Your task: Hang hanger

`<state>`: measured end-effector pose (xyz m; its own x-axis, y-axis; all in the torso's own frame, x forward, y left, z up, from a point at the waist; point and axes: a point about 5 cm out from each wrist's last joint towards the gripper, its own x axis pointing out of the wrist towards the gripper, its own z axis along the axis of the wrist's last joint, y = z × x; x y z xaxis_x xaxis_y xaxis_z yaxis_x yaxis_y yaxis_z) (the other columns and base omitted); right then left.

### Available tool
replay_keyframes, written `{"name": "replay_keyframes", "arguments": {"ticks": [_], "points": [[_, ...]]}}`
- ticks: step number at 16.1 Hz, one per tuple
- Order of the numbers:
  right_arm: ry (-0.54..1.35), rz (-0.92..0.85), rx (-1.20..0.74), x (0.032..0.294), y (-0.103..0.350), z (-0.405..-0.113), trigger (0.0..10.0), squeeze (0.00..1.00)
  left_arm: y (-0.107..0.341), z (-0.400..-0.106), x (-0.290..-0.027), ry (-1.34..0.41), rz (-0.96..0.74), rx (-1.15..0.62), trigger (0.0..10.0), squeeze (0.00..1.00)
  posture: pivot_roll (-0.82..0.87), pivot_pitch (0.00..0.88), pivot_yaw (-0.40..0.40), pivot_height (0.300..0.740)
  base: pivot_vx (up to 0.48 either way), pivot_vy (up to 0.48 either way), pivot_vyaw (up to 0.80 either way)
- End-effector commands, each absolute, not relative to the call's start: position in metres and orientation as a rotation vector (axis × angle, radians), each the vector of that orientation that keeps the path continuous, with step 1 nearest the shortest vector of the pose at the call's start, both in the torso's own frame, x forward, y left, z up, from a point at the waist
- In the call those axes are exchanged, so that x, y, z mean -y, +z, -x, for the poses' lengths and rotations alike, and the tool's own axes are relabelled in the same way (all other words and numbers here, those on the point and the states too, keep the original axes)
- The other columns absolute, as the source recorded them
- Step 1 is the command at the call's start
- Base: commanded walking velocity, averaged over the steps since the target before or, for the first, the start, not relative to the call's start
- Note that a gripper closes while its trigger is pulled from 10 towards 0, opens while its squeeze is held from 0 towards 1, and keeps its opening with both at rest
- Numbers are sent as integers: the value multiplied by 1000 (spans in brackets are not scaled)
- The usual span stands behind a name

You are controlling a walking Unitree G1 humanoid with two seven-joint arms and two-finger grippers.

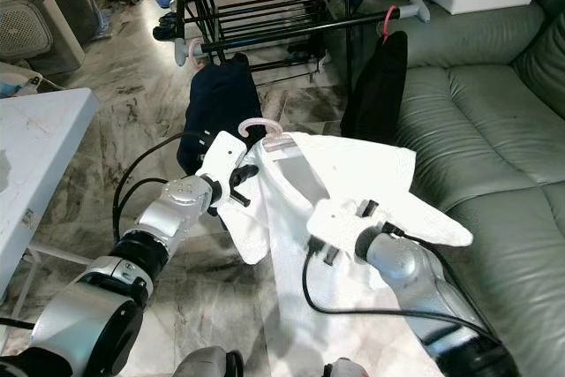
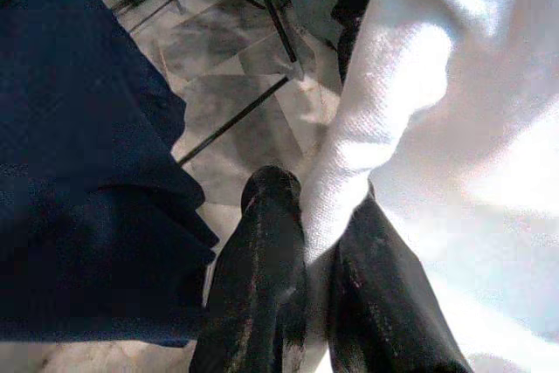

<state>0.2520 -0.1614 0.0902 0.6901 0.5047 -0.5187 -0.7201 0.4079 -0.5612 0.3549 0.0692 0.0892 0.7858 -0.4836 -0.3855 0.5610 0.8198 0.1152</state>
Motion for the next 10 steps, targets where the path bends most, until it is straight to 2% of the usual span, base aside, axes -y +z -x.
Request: {"name": "replay_keyframes", "arguments": {"ticks": [1,3,5,7,8,9,10], "points": [[995,805,-342,141,72,-228,10000,1000,128,-372,-66,-539,-138,-217,10000,0,-63,14,109,740,0,0,0],[1060,808,-361,143,69,-219,10000,1000,131,-374,-67,-546,-137,-194,10000,0,-63,14,109,740,0,0,0],[963,843,-273,148,76,-230,10000,1000,137,-375,-67,-564,-151,-145,10000,0,-63,14,109,740,0,0,0],[611,894,-172,169,89,-258,10000,1000,139,-375,-70,-571,-251,-83,10000,0,-67,10,110,740,0,0,0],[462,889,-171,182,91,-264,10000,1000,140,-375,-70,-565,-245,-68,10000,0,-67,10,110,740,0,0,0],[336,825,-171,192,91,-267,10000,1000,142,-375,-70,-551,-214,-52,10000,0,-74,14,113,740,0,0,0],[152,651,-167,204,92,-269,10000,1000,145,-376,-71,-511,-203,-17,10000,0,-74,14,113,740,0,0,0]]}}
